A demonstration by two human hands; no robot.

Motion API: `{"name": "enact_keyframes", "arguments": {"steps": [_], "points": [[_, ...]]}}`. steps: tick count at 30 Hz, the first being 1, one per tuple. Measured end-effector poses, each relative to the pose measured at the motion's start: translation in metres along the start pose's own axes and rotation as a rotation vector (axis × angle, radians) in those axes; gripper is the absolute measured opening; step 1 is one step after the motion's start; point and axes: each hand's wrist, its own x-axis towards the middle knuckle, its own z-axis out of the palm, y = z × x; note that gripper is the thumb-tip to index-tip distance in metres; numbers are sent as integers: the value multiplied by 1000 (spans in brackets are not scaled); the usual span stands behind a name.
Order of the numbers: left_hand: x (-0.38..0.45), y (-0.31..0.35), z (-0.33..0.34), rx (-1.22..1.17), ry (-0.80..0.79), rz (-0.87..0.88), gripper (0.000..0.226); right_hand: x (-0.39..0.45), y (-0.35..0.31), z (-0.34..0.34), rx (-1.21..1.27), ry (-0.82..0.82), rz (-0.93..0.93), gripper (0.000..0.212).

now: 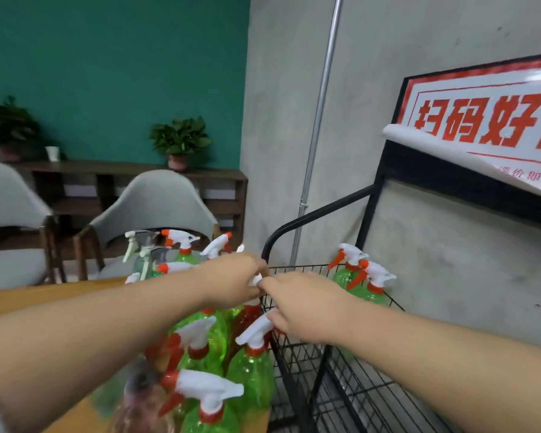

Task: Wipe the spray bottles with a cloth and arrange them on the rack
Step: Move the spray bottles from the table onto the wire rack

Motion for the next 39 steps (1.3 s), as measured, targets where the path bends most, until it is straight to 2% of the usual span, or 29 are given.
{"name": "enact_keyframes", "arguments": {"steps": [5, 10, 16, 18, 23, 26, 29, 31, 34, 35, 39], "points": [[-60, -32, -5, 6, 27, -70, 30, 13, -53, 4, 88, -11, -27, 46], [-101, -61, -10, -11, 43, -200, 28, 28, -87, 10, 180, -34, -21, 39], [-144, -77, -11, -87, -44, -231, 32, 44, -96, 14, 181, -82, -16, 58], [-154, -82, -12, -80, -75, -206, 32, 49, -97, 14, 224, -81, 2, 53], [-169, -98, -19, -59, 50, -242, 33, 61, -108, 14, 248, -87, 8, 42], [-171, -93, -17, -53, -47, -146, 37, 64, -111, 19, 125, -129, -5, 31], [-168, -75, -9, -60, -99, -67, 42, 61, -111, 21, 162, -144, 20, 20], [-161, -64, -5, -34, -84, -52, 45, 56, -110, 16, 250, -111, 47, 24], [-147, -51, 1, -61, -42, -71, 42, 43, -113, 4, 338, -5, 77, 16], [-141, -47, 3, -86, -47, -92, 40, 39, -114, 2, 331, -5, 80, 21], [-123, -37, 15, -131, -98, -181, 36, 24, -117, 6, 285, -242, 86, 42]]}}
